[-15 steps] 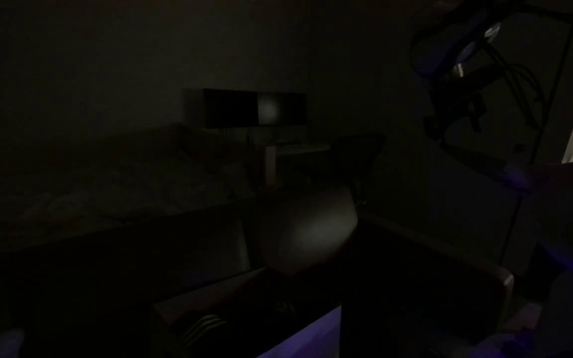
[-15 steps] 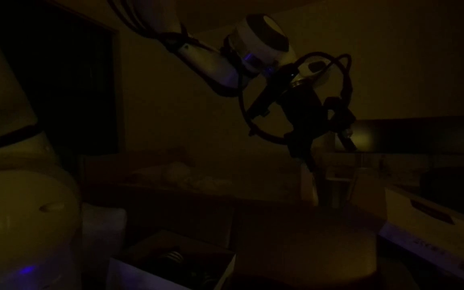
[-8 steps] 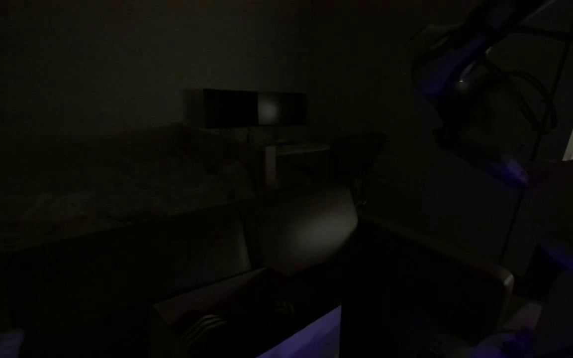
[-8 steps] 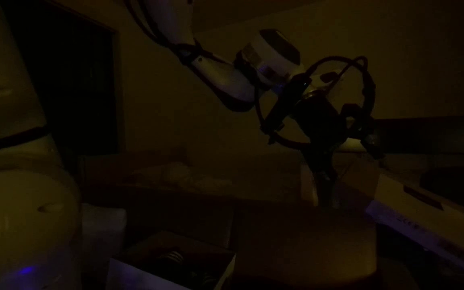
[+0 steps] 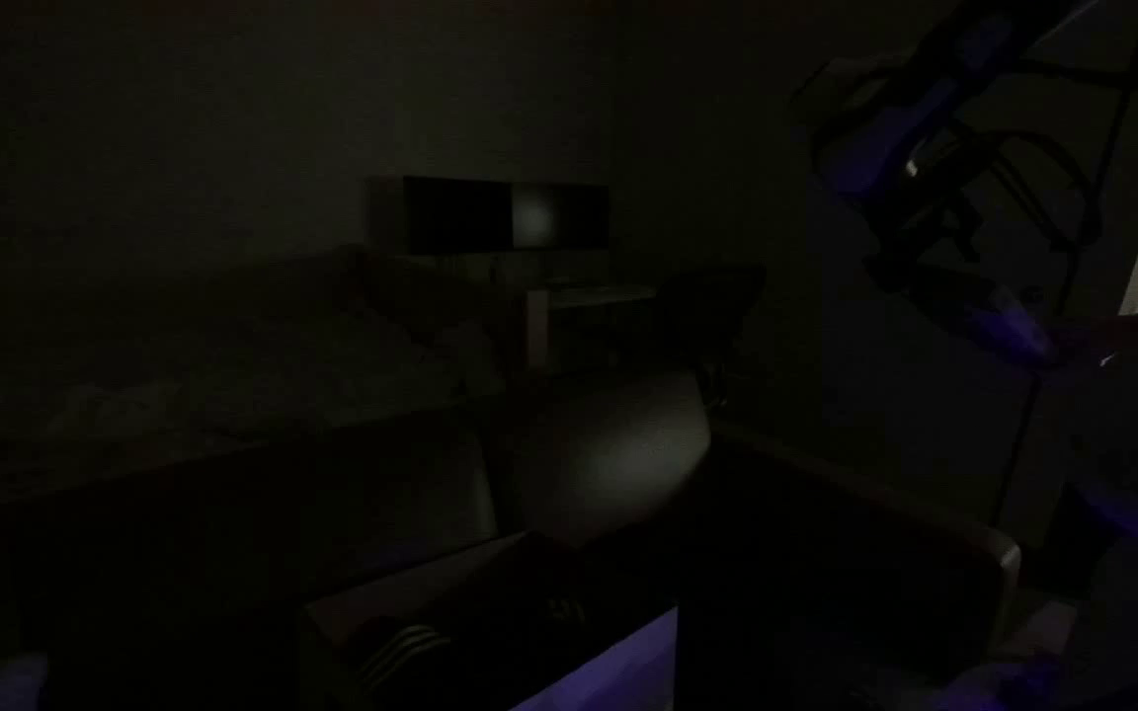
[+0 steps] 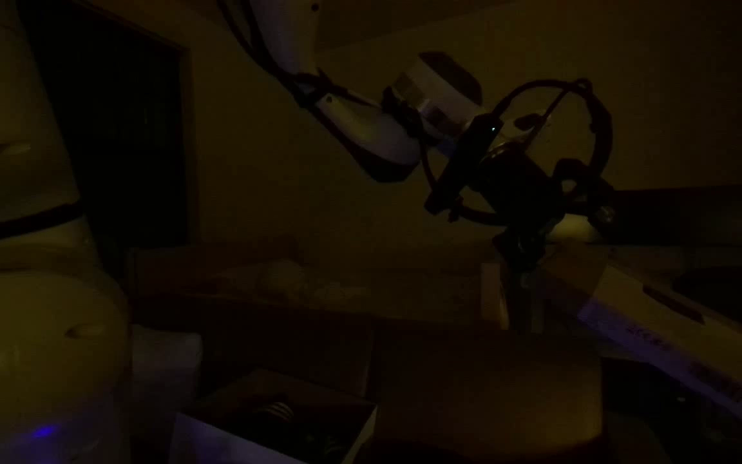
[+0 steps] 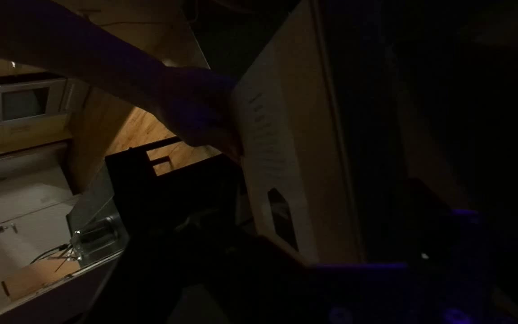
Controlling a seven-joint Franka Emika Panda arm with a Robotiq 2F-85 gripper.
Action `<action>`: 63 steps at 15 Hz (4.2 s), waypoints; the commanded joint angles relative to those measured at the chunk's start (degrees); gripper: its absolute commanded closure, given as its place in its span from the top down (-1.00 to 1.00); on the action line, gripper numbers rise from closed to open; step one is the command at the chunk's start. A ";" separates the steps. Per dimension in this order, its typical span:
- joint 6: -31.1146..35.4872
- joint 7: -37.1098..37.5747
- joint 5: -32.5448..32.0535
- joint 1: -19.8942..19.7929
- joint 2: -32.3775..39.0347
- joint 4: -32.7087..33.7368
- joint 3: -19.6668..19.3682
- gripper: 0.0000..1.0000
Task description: Put the book inside the box
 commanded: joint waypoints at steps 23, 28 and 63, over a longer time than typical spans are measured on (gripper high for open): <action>3.95 -13.64 17.56 6.56 -6.19 2.60 0.74 -0.87; 4.36 -19.40 22.52 10.18 -8.74 2.64 3.55 -0.87; 5.65 -42.80 35.66 28.65 8.24 8.00 18.90 -0.87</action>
